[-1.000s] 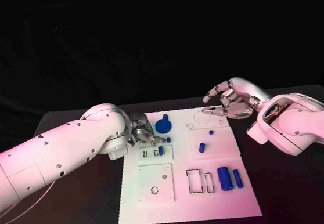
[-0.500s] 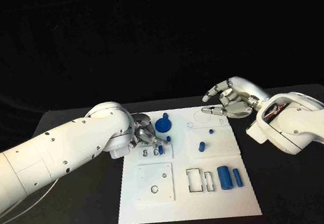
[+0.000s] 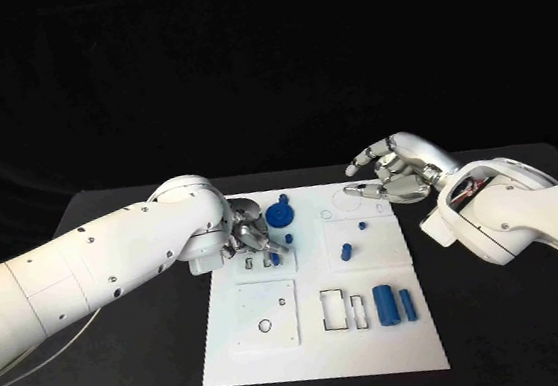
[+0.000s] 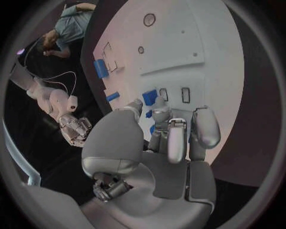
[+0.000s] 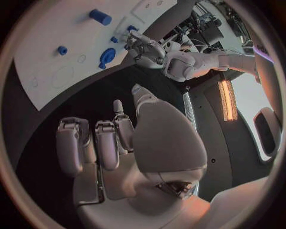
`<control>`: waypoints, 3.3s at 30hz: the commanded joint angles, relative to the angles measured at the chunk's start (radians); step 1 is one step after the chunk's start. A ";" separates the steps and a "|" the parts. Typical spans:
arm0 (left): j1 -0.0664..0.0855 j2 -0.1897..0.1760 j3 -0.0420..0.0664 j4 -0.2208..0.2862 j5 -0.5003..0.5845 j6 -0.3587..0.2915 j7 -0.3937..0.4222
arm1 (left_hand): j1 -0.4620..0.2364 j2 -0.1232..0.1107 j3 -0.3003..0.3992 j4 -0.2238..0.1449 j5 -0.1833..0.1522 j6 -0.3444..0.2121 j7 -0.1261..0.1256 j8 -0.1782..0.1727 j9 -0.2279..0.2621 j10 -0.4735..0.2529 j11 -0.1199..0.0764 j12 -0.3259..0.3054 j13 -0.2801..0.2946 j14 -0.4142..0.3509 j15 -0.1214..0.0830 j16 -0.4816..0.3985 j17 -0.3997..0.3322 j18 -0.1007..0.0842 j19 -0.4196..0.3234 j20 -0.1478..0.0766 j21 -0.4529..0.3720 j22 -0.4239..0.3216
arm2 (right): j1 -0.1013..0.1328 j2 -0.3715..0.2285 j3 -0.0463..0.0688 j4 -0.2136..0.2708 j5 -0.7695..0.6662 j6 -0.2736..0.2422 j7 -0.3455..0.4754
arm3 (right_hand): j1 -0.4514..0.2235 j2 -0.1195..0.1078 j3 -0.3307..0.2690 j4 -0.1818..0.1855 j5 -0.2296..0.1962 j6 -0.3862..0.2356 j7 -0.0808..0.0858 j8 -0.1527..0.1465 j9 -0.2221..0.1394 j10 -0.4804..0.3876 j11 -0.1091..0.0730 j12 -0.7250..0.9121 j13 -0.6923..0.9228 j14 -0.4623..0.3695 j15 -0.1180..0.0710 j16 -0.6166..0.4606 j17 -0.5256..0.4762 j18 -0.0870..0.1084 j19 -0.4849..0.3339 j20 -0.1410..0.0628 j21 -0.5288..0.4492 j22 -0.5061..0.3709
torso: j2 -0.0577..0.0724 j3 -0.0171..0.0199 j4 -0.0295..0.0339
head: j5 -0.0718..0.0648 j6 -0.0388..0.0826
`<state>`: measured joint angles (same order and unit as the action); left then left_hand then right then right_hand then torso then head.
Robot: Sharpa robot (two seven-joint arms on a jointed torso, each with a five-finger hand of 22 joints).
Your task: Assemble the parts on the task board
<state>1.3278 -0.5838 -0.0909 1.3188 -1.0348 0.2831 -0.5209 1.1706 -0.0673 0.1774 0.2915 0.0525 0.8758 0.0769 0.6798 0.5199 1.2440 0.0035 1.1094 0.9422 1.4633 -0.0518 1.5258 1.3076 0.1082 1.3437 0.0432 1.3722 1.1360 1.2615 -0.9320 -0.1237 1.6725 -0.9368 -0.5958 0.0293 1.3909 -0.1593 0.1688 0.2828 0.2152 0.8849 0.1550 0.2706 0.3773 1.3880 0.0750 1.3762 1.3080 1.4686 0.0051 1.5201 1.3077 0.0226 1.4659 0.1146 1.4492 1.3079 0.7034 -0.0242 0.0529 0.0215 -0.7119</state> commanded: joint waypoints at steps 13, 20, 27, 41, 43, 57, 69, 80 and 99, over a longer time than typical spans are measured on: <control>0.002 0.002 -0.001 0.004 0.041 0.047 -0.004 | 0.144 -0.002 0.251 -0.015 0.001 -0.024 -0.010 0.008 0.035 -0.019 -0.009 0.006 0.010 0.085 -0.015 0.008 0.191 -0.021 0.001 -0.002 0.015 0.017 | 0.000 0.003 0.000 -0.006 -0.018 0.002 -0.004 | 0.000 0.004 0.008 0.000 0.013 -0.007 0.000 0.006 0.002 -0.005 -0.003 -0.006 0.059 0.067 -0.006 -0.005 0.108 0.014 0.020 -0.009 -0.008 0.168 | 0.002 -0.0010 0.0001 | -0.002 -0.010; 0.002 -0.001 -0.001 0.007 0.065 0.043 -0.008 | 0.148 -0.071 0.567 -0.071 0.006 -0.043 -0.010 0.068 0.120 0.005 -0.017 0.020 0.029 0.088 -0.014 0.012 0.199 -0.023 0.002 -0.007 0.022 0.027 | 0.000 0.004 0.000 -0.009 -0.020 -0.011 -0.003 | 0.003 0.002 0.013 -0.001 0.026 -0.016 0.001 0.010 0.002 -0.006 -0.003 -0.007 0.057 0.066 -0.006 -0.005 0.106 0.015 0.020 -0.010 -0.010 0.167 | 0.001 -0.0003 0.0003 | -0.002 -0.012; 0.002 -0.013 -0.001 0.015 0.118 0.010 -0.013 | 0.068 -0.097 0.701 -0.142 0.001 -0.055 -0.011 0.096 0.176 0.014 -0.011 0.028 0.036 0.089 -0.015 0.013 0.202 -0.023 0.003 -0.005 0.025 0.031 | -0.001 0.004 0.000 -0.015 -0.019 -0.023 -0.004 | 0.004 0.000 0.016 -0.001 0.038 -0.021 0.002 0.013 0.002 -0.007 -0.002 -0.008 0.056 0.066 -0.006 -0.006 0.105 0.015 0.018 -0.009 -0.014 0.165 | 0.000 -0.0001 0.0003 | 0.001 -0.012; -0.001 -0.073 0.000 0.089 0.112 -0.132 -0.006 | 0.016 -0.109 0.752 -0.188 0.007 -0.048 -0.018 0.111 0.210 0.039 -0.019 0.054 0.058 0.094 -0.021 0.021 0.216 -0.026 0.014 -0.009 0.033 0.047 | -0.003 -0.001 0.000 -0.020 -0.017 -0.022 -0.004 | 0.004 0.000 0.016 0.000 0.039 -0.022 0.002 0.014 0.002 -0.008 -0.002 -0.009 0.055 0.066 -0.006 -0.007 0.104 0.016 0.017 -0.009 -0.015 0.163 | 0.000 0.0002 0.0035 | 0.000 -0.015; -0.002 -0.082 -0.001 0.103 0.090 -0.157 -0.004 | 0.008 -0.116 0.759 -0.194 0.014 -0.045 -0.020 0.113 0.215 0.045 -0.021 0.059 0.062 0.096 -0.023 0.023 0.220 -0.027 0.018 -0.010 0.036 0.052 | -0.003 -0.002 -0.001 -0.021 -0.016 -0.021 -0.004 | 0.003 -0.001 0.016 0.000 0.040 -0.022 0.002 0.015 0.003 -0.008 -0.002 -0.009 0.055 0.066 -0.005 -0.007 0.104 0.016 0.017 -0.009 -0.016 0.163 | 0.000 0.0003 0.0039 | 0.001 -0.016; -0.024 -0.106 -0.011 0.155 -0.056 -0.267 0.007 | -0.022 -0.158 0.784 -0.219 0.086 -0.021 -0.033 0.126 0.237 0.076 -0.033 0.082 0.081 0.100 -0.033 0.031 0.235 -0.033 0.035 -0.017 0.049 0.079 | -0.006 -0.003 -0.001 -0.024 -0.014 -0.018 -0.002 | -0.001 -0.001 0.016 0.003 0.041 -0.023 0.002 0.017 0.003 -0.008 -0.002 -0.008 0.055 0.066 -0.005 -0.007 0.105 0.016 0.017 -0.009 -0.016 0.163 | 0.001 0.0010 -0.0004 | 0.008 -0.020; -0.037 -0.100 -0.022 0.144 -0.115 -0.256 0.001 | -0.028 -0.167 0.783 -0.221 0.091 -0.016 -0.036 0.129 0.240 0.082 -0.035 0.083 0.080 0.100 -0.035 0.031 0.234 -0.033 0.037 -0.019 0.050 0.081 | -0.006 -0.003 -0.002 -0.025 -0.014 -0.016 -0.001 | -0.003 -0.001 0.016 0.004 0.042 -0.023 0.002 0.018 0.003 -0.008 -0.001 -0.009 0.054 0.066 -0.005 -0.007 0.105 0.016 0.017 -0.009 -0.016 0.163 | 0.003 0.0004 -0.0010 | 0.007 -0.024; -0.039 -0.092 -0.024 0.129 -0.121 -0.211 -0.003 | -0.040 -0.171 0.778 -0.214 0.087 -0.007 -0.041 0.136 0.244 0.087 -0.039 0.081 0.072 0.099 -0.038 0.030 0.233 -0.033 0.038 -0.021 0.050 0.082 | -0.006 -0.001 -0.002 -0.025 -0.014 -0.013 -0.002 | -0.006 -0.002 0.016 0.005 0.043 -0.023 0.002 0.020 0.004 -0.008 -0.001 -0.009 0.053 0.066 -0.005 -0.007 0.104 0.016 0.016 -0.009 -0.017 0.162 | 0.004 0.0000 -0.0016 | 0.008 -0.030; -0.040 -0.093 -0.025 0.127 -0.118 -0.164 -0.006 | -0.050 -0.190 0.760 -0.214 0.083 0.000 -0.050 0.143 0.249 0.093 -0.046 0.084 0.071 0.100 -0.042 0.032 0.236 -0.035 0.041 -0.023 0.052 0.088 | -0.006 0.000 -0.002 -0.028 -0.013 -0.001 -0.005 | -0.028 0.000 0.013 0.007 0.049 -0.025 0.001 0.028 0.005 -0.008 -0.002 -0.009 0.052 0.066 -0.005 -0.008 0.102 0.017 0.016 -0.009 -0.019 0.162 | 0.002 0.0008 -0.0011 | 0.007 -0.036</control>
<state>1.2896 -0.6769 -0.1143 1.4456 -1.1478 0.0837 -0.5266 1.1139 -0.2540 0.8246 0.1945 0.1372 0.8565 0.0429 0.8162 0.5988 1.3320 -0.0412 1.1906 1.0132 1.4652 -0.0894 1.5527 1.3073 0.0921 1.3777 0.0197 1.4186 1.2234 1.2558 -0.9330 -0.1254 1.6448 -0.9424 -0.6141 0.0247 1.3711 -0.1580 0.1798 0.2857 0.2593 0.8662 0.1552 0.2939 0.3814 1.3846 0.0716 1.3722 1.3073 1.4685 0.0052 1.5162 1.3073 0.0226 1.4659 0.1146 1.4368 1.3079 0.7054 -0.0235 0.0519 0.0305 -0.7479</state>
